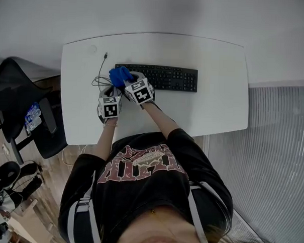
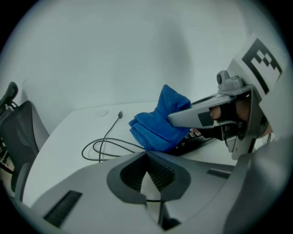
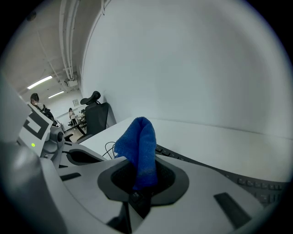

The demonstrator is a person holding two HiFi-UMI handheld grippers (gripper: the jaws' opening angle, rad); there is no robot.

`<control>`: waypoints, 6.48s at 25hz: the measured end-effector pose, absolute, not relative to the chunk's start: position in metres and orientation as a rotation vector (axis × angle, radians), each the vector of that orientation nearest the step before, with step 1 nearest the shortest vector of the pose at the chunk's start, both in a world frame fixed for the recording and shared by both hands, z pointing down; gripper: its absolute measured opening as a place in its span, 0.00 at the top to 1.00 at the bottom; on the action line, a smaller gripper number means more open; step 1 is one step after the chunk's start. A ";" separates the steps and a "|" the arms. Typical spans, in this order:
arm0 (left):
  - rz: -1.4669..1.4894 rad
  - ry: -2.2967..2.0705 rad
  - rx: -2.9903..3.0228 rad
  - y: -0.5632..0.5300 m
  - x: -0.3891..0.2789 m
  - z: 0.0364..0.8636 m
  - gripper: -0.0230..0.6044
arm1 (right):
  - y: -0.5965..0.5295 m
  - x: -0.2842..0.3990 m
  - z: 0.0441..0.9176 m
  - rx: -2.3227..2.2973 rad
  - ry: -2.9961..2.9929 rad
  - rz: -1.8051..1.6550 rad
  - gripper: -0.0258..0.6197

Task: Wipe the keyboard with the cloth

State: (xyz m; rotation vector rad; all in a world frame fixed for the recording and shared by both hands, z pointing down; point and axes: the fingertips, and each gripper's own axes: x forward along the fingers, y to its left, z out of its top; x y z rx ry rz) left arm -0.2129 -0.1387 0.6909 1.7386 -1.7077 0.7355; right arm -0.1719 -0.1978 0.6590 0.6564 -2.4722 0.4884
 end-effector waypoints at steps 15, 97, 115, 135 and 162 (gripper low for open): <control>0.759 -1.715 1.743 -0.137 -0.213 0.694 0.91 | -0.204 -0.139 0.665 0.703 -2.415 0.396 0.86; 0.801 -1.712 1.731 -0.135 -0.212 0.693 0.91 | -0.249 0.152 0.678 1.296 -2.078 0.436 0.86; 0.802 -1.714 1.735 -0.134 -0.211 0.692 0.91 | -0.252 0.241 0.683 1.535 -1.895 0.502 0.86; 0.788 -1.710 1.746 -0.135 -0.211 0.691 0.91 | -0.244 0.195 0.633 1.547 -2.084 0.490 0.86; 0.750 -1.725 1.754 -0.135 -0.209 0.687 0.91 | -0.151 -0.168 0.575 0.482 -2.725 0.486 0.86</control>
